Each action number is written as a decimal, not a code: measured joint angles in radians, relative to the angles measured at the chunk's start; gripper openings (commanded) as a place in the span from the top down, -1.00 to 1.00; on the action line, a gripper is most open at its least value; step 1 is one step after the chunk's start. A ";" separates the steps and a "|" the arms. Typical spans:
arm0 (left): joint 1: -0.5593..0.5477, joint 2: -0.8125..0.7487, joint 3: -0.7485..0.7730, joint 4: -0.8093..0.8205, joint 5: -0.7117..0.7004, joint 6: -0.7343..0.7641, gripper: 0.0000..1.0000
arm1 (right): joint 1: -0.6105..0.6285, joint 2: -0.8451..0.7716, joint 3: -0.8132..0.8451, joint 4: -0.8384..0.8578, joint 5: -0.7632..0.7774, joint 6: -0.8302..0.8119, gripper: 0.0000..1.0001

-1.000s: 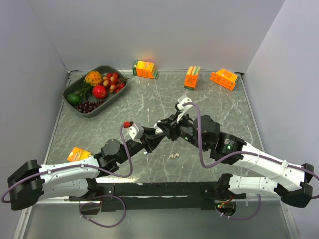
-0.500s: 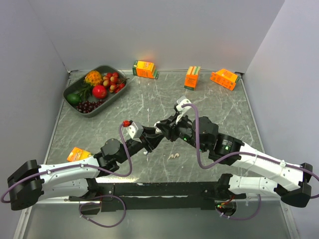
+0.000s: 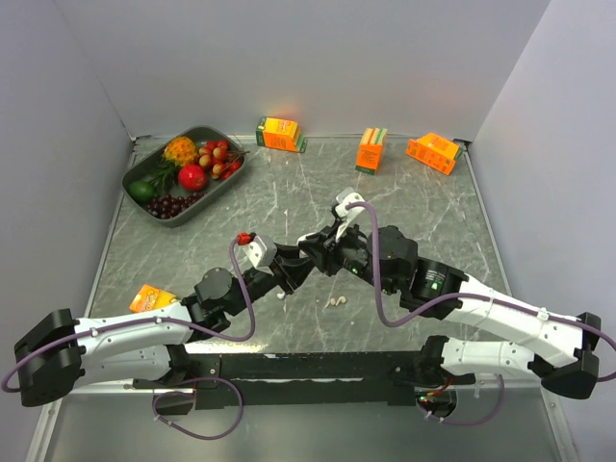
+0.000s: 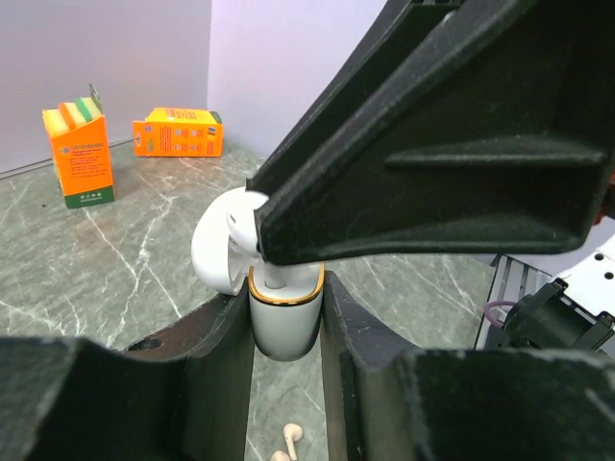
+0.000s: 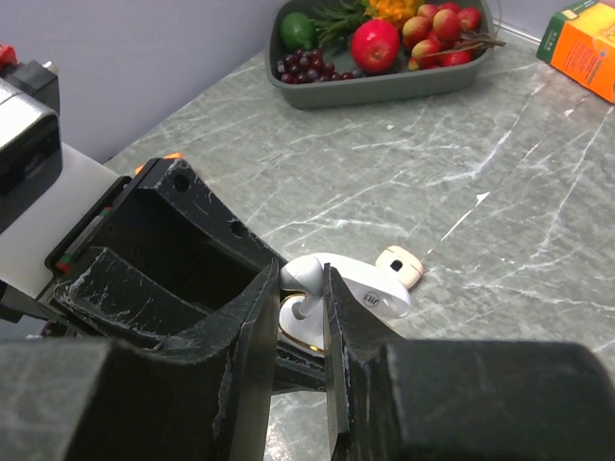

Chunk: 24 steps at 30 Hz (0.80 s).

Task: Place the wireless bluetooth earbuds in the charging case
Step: Place the earbud in the charging case.

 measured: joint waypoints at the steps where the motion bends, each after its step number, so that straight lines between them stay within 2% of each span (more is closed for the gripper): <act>1: 0.000 0.000 0.000 0.000 -0.002 0.000 0.97 | 0.001 0.002 0.000 0.000 -0.003 0.000 1.00; 24: 0.000 0.000 0.000 -0.009 -0.022 0.000 0.97 | 0.009 0.021 -0.007 0.006 0.015 -0.001 1.00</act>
